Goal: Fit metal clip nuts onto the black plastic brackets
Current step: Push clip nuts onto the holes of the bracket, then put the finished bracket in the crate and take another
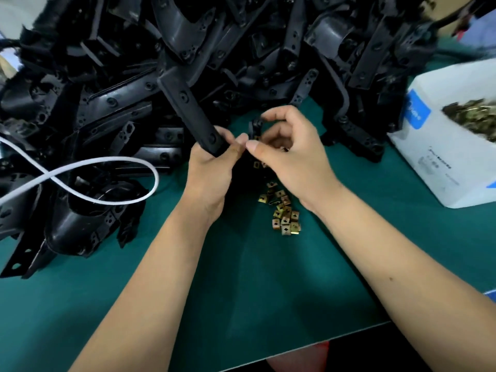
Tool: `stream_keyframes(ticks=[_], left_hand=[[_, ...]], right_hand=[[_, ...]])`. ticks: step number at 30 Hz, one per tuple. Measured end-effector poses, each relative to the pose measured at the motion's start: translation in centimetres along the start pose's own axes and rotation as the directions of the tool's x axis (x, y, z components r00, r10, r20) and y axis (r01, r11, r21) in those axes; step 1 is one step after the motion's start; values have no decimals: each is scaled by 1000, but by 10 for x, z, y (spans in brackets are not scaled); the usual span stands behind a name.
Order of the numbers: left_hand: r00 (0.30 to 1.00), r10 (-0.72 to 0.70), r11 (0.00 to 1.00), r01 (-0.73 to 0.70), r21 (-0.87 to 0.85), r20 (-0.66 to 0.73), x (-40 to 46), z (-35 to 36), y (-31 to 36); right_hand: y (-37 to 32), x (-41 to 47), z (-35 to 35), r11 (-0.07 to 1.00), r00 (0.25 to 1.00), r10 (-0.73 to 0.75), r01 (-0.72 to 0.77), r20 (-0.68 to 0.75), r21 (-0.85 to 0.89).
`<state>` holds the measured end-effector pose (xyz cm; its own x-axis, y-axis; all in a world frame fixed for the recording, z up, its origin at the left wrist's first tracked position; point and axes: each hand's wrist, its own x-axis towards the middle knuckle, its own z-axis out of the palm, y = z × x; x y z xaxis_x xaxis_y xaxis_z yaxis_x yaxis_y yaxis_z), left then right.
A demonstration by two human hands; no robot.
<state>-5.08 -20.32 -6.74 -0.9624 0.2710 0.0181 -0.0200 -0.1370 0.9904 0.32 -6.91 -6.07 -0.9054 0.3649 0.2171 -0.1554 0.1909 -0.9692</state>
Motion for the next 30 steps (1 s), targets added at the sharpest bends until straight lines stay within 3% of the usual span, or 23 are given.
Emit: stream_keyframes(ticks=[4, 7, 11, 16, 20, 22, 24, 27, 30], left_hand=[[995, 71, 997, -72, 7, 75, -11, 30, 11], [959, 213, 975, -222, 27, 188, -26, 63, 27], [853, 419, 870, -475, 133, 311, -45, 128, 54], [707, 531, 767, -635, 91, 467, -99, 253, 64], [714, 333, 805, -556, 209, 615, -163, 350, 37], [687, 138, 808, -495, 320, 713, -197, 386, 3], [643, -81, 799, -415, 435, 762, -228, 408, -38], [571, -381, 720, -311, 621, 728, -255, 415, -109], [488, -607, 592, -249, 767, 627, -265, 404, -173]], right_hand=[[-15, -19, -14, 994, 978, -104, 95, -183, -58], [-35, -30, -40, 981, 916, -188, 193, -356, -21], [-54, -51, -97, 958, 801, -196, 279, -565, 63], [-64, -106, -208, 907, 603, -104, 383, -791, 172], [-41, -170, -290, 900, 443, 79, 353, -893, 255], [-13, -202, -317, 870, 420, 274, 275, -865, 410], [23, -235, -337, 772, 380, 495, 220, -781, 596], [87, -282, -349, 693, 235, 699, 9, -675, 721], [143, -320, -343, 573, 111, 819, -87, -563, 815]])
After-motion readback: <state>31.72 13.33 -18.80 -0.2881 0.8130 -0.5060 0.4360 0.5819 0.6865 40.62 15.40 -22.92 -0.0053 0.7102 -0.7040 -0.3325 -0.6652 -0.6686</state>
